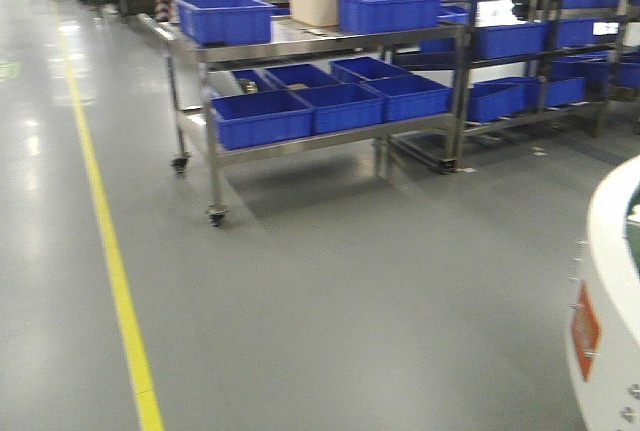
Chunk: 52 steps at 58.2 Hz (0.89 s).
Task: Pick red and yellow blocks into blue bin
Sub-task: 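Drive the base away from the table holding both blocks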
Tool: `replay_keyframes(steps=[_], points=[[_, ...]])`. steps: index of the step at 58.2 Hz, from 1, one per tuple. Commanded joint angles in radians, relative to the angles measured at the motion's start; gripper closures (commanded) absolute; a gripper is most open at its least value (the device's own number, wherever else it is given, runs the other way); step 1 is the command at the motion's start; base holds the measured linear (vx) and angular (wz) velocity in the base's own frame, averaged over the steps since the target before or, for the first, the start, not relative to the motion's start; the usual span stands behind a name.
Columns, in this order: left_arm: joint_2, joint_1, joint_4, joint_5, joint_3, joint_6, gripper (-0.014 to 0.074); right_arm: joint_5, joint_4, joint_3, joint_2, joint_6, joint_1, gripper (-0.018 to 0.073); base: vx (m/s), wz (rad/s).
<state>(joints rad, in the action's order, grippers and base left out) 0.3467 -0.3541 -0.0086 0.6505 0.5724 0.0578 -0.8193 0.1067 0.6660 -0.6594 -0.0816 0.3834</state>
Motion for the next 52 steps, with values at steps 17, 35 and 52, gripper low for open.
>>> replay_keyframes(steps=[17,35,52], points=[[0.012,-0.002,-0.004,-0.084,0.023,-0.005,0.0359,0.061,0.014,0.029,0.002,0.005,0.000,0.0318,-0.11,0.46],[0.009,-0.002,-0.005,-0.083,0.023,-0.006,0.0359,0.058,0.014,0.029,0.002,0.005,0.000,0.0318,-0.05,0.20],[0.010,-0.002,-0.004,-0.084,0.023,-0.006,0.0359,0.041,0.014,0.029,0.002,0.005,0.000,0.0318,0.05,0.03]])
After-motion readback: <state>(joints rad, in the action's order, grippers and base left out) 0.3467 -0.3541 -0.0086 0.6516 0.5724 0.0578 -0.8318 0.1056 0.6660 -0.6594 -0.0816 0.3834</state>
